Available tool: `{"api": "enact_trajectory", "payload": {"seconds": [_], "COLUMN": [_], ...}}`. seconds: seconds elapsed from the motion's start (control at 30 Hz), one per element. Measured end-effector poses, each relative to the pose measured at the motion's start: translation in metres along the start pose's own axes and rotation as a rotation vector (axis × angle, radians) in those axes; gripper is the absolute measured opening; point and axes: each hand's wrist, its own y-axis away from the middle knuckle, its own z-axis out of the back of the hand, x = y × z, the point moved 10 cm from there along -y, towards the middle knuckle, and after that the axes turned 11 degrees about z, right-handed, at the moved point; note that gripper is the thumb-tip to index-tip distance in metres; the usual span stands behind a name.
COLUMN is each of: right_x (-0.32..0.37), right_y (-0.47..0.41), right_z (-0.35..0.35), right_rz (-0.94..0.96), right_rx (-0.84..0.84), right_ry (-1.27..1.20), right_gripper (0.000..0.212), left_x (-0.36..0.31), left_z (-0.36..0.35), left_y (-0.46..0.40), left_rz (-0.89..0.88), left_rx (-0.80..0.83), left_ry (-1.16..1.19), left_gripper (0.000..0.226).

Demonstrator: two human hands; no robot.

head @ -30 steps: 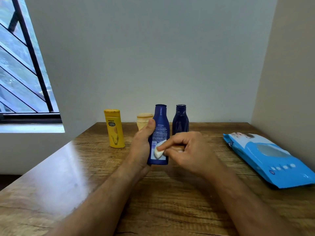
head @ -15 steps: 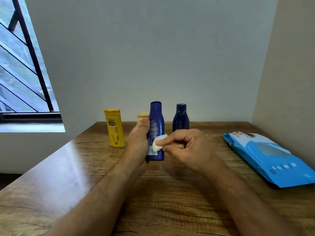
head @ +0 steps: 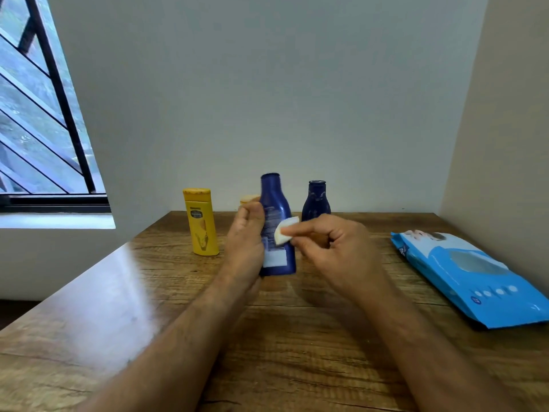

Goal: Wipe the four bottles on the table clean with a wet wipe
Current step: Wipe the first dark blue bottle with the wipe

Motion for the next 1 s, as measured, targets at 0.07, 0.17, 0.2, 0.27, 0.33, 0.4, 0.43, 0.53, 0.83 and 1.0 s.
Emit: {"api": "enact_trajectory", "payload": {"seconds": [0.07, 0.17, 0.2, 0.27, 0.33, 0.4, 0.43, 0.53, 0.83, 1.0], "right_x": [0.004, 0.006, 0.007, 0.009, 0.009, 0.007, 0.006, 0.009, 0.012, 0.015], "right_y": [0.001, 0.0, 0.0, -0.001, -0.001, -0.001, -0.001, -0.002, 0.002, -0.001], "right_z": [-0.013, -0.015, -0.012, -0.003, 0.01, 0.021, 0.022, 0.005, -0.017, 0.009], "right_rz": [0.055, 0.113, 0.125, 0.143, 0.138, 0.113, 0.105, 0.117, 0.155, 0.165], "right_rx": [0.122, 0.14, 0.121, 0.033, -0.104, -0.202, -0.21, -0.04, 0.167, -0.086], "right_ry": [0.108, 0.172, 0.167, 0.141, 0.125, 0.094, 0.075, 0.059, 0.102, 0.215], "right_gripper": [0.022, 0.023, 0.023, 0.024, 0.024, 0.025, 0.025, 0.024, 0.018, 0.02], "left_x": [-0.01, -0.01, -0.008, -0.004, 0.002, 0.007, 0.008, 0.002, -0.005, 0.008], "left_z": [0.014, 0.015, 0.012, -0.001, -0.012, -0.017, -0.017, -0.003, 0.013, -0.021], "left_y": [-0.004, -0.004, -0.003, 0.0, 0.003, 0.005, 0.006, 0.002, -0.003, 0.006], "left_rz": [-0.065, -0.067, -0.055, -0.028, 0.014, 0.049, 0.058, 0.033, -0.01, 0.024], "left_rx": [-0.083, -0.083, -0.059, 0.025, 0.114, 0.15, 0.149, 0.059, -0.057, 0.151], "left_ry": [0.035, 0.042, 0.022, -0.054, -0.102, -0.11, -0.104, -0.018, 0.066, -0.23], "left_gripper": [0.047, 0.041, 0.038, 0.034, 0.031, 0.026, 0.027, 0.037, 0.039, 0.024]}}
